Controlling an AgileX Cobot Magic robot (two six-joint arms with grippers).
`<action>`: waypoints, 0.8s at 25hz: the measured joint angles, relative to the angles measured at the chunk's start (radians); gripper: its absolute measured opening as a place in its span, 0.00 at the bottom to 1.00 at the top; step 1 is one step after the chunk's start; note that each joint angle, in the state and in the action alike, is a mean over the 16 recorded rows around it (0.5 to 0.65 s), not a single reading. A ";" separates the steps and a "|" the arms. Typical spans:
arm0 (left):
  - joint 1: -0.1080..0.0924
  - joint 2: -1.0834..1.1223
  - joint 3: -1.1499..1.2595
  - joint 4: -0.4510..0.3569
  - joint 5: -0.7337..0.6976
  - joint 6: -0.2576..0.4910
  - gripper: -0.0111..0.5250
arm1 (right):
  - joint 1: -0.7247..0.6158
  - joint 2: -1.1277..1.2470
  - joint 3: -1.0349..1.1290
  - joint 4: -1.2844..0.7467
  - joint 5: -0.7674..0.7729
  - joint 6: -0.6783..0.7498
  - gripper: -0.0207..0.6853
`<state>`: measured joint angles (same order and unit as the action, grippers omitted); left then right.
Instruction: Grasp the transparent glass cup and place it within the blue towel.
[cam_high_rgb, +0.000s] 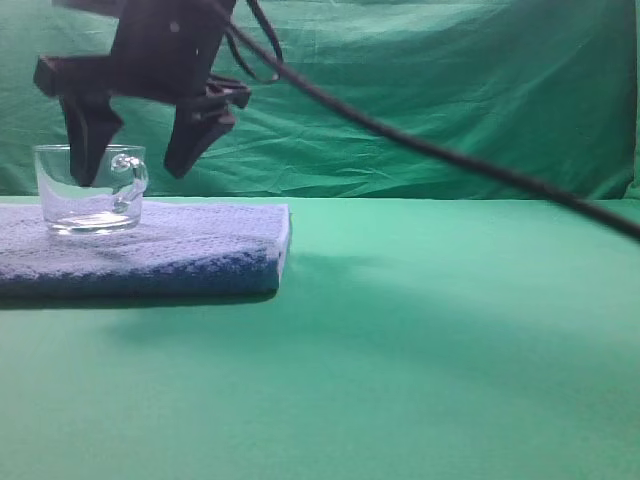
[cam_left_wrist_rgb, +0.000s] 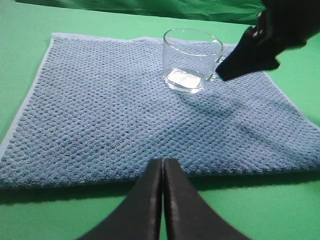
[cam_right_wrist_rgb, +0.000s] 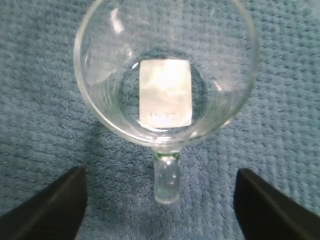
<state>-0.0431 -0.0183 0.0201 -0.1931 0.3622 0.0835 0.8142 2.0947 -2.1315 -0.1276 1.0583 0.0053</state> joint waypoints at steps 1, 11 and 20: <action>0.000 0.000 0.000 0.000 0.000 0.000 0.02 | 0.000 -0.031 0.001 -0.018 0.022 0.017 0.20; 0.000 0.000 0.000 0.000 0.000 0.000 0.02 | 0.000 -0.373 0.259 -0.099 0.009 0.095 0.03; 0.000 0.000 0.000 0.000 0.000 0.000 0.02 | 0.000 -0.721 0.776 -0.073 -0.314 0.098 0.03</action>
<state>-0.0431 -0.0183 0.0201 -0.1931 0.3622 0.0835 0.8142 1.3738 -1.3552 -0.2004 0.7446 0.1036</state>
